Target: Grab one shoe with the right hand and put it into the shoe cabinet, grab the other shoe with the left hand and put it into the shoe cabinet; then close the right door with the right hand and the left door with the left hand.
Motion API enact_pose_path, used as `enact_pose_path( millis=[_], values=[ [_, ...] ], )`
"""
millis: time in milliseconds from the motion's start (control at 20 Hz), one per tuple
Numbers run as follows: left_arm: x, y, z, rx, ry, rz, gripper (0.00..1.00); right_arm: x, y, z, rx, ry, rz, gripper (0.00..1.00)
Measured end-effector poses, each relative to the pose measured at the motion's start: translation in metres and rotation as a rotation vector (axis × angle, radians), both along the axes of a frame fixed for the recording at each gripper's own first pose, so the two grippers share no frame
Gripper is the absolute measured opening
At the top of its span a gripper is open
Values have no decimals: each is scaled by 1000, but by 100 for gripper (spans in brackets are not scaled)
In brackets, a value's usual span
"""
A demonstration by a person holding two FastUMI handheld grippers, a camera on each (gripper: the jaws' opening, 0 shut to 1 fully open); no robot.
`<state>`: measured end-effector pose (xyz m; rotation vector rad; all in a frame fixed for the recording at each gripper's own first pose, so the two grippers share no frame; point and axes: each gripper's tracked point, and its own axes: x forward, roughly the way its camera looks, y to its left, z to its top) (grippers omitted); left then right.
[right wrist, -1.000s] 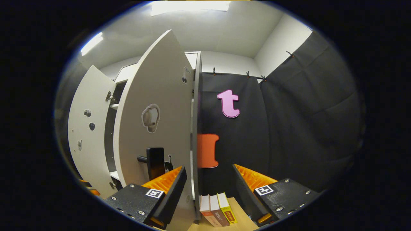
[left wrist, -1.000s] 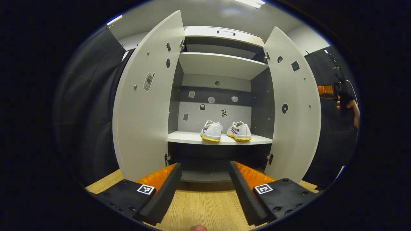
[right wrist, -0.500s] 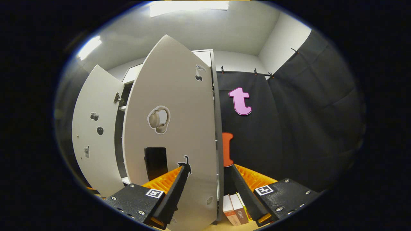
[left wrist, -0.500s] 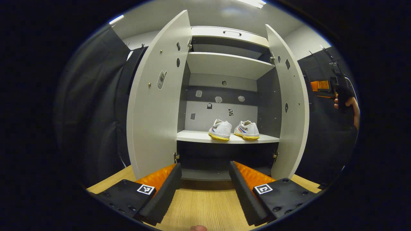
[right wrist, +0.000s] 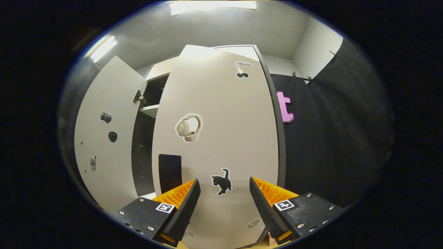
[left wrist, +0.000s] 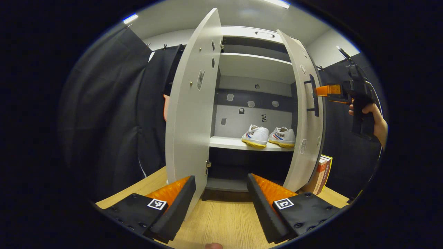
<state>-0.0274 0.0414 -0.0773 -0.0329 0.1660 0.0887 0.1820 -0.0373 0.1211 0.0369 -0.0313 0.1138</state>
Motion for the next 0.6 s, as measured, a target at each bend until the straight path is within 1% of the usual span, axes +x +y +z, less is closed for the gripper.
enact_pose_path(
  millis=[50,100,150,200,350,500,550,600],
  values=[
    [0,4,-2,-6,5,10,97,3,-1,1,30,5,1,88],
    [0,7,-4,-12,10,20,97,5,-4,3,61,7,3,88],
    [1,9,-5,-18,16,25,97,8,-4,6,79,5,3,94],
    [2,10,-7,-23,19,28,97,10,-2,7,84,1,4,88],
    [5,8,-4,-28,11,28,97,11,-1,7,66,-6,-8,88],
    [5,7,9,-38,-11,21,97,1,-8,2,36,-5,-43,91],
    [5,9,16,-36,-20,25,97,-7,-12,-2,35,6,-52,98],
    [4,11,23,-31,-34,29,97,-17,-14,-8,35,13,-56,92]
  ],
)
